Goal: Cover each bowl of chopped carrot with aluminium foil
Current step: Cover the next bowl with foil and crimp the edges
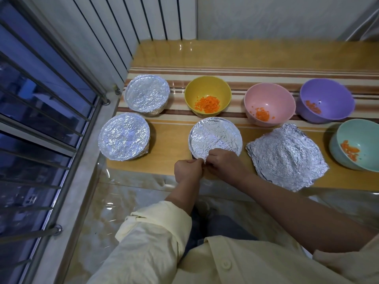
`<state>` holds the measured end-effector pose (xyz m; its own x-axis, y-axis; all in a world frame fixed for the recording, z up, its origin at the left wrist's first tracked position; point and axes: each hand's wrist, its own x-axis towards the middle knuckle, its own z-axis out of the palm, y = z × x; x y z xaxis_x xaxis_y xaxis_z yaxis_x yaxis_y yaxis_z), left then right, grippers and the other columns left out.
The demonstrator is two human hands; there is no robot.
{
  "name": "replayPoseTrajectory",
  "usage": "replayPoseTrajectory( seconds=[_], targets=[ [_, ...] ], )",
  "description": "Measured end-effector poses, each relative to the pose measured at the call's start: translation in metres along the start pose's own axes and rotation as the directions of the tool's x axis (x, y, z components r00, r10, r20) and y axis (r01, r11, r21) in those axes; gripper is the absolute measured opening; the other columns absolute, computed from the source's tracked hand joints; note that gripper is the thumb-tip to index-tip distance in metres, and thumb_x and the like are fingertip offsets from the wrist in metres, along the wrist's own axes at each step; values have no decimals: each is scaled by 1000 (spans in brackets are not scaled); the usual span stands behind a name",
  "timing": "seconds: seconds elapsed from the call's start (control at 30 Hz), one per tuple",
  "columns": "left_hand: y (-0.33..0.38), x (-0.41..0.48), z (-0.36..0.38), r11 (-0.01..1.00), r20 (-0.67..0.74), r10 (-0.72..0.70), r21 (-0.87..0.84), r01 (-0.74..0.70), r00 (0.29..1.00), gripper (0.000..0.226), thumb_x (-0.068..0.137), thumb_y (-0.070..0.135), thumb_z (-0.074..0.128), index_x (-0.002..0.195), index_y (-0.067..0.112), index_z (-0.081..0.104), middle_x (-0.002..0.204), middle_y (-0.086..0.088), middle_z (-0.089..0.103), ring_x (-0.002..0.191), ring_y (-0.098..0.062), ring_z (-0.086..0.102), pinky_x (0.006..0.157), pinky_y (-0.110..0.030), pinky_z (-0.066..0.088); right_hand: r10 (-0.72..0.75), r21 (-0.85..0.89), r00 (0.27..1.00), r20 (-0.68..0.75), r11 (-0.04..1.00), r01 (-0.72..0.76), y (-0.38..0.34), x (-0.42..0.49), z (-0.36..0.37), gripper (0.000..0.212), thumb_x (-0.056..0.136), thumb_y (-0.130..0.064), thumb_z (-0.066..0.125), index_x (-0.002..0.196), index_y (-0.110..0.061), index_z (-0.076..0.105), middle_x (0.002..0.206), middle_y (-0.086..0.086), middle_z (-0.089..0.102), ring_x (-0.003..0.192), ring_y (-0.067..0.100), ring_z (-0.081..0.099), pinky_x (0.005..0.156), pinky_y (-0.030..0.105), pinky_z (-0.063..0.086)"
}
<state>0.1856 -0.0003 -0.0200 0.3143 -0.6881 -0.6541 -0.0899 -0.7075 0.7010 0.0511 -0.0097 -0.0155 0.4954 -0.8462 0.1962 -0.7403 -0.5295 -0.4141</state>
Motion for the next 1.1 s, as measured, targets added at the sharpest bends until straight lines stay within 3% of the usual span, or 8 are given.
replayPoseTrajectory(
  seconds=[0.27,0.43,0.5,0.67,0.73,0.83,0.93,1.1],
  targets=[
    [-2,-1,3,999,-27,46,29,-46,999,18,56,38,66,52,22,74,64,-15,71,76,-41,71,78,-51,61,17,-1,1000,-18,1000,-17,-3,1,-1,17,66,-3,75,61,-5,59,60,8,54,54,27,55,42,28,37],
    [3,0,-3,998,-164,22,-48,-31,986,54,76,66,62,73,12,67,75,-7,71,77,-28,67,81,-39,57,62,18,998,-31,998,-61,-1,2,-2,14,68,-2,73,61,-7,62,62,6,56,55,26,57,43,31,41],
    [7,4,-2,998,-67,66,-1,-66,996,57,88,60,59,66,8,58,67,-6,59,69,-25,57,72,-34,48,58,2,998,-11,998,-58,-3,1,-1,16,67,0,76,62,-6,62,61,7,56,54,25,56,43,28,38],
    [9,22,12,979,88,120,155,-133,989,35,80,30,51,58,4,47,61,-16,49,70,-33,54,76,-58,52,69,-15,998,-8,997,-69,-5,4,-1,19,63,1,76,58,-5,58,58,7,54,51,26,55,45,23,29],
    [12,22,13,965,75,122,224,-136,990,37,86,21,48,69,-11,53,77,-35,58,80,-48,62,71,-53,50,75,-30,997,-12,997,-75,-7,6,0,22,60,1,77,56,-6,56,57,7,53,50,25,54,44,22,27],
    [18,21,12,934,69,170,307,-183,983,34,98,10,45,82,-15,62,90,-35,65,89,-50,62,76,-48,51,115,-5,993,-16,993,-115,-8,5,6,20,61,1,74,56,-6,56,57,8,53,50,27,54,39,26,33],
    [19,25,10,919,116,190,329,-218,975,41,98,12,46,58,6,49,62,-14,50,72,-37,51,67,-39,40,171,21,984,-43,985,-170,-8,4,9,11,65,-4,64,58,-5,57,57,8,53,51,29,54,39,28,34],
    [12,22,10,912,136,172,352,-210,976,48,101,34,47,68,2,61,80,-25,66,83,-41,66,78,-44,53,202,34,976,-86,979,-200,-12,9,7,15,63,-2,76,62,-7,62,57,6,53,49,25,54,45,22,28]
  ],
)
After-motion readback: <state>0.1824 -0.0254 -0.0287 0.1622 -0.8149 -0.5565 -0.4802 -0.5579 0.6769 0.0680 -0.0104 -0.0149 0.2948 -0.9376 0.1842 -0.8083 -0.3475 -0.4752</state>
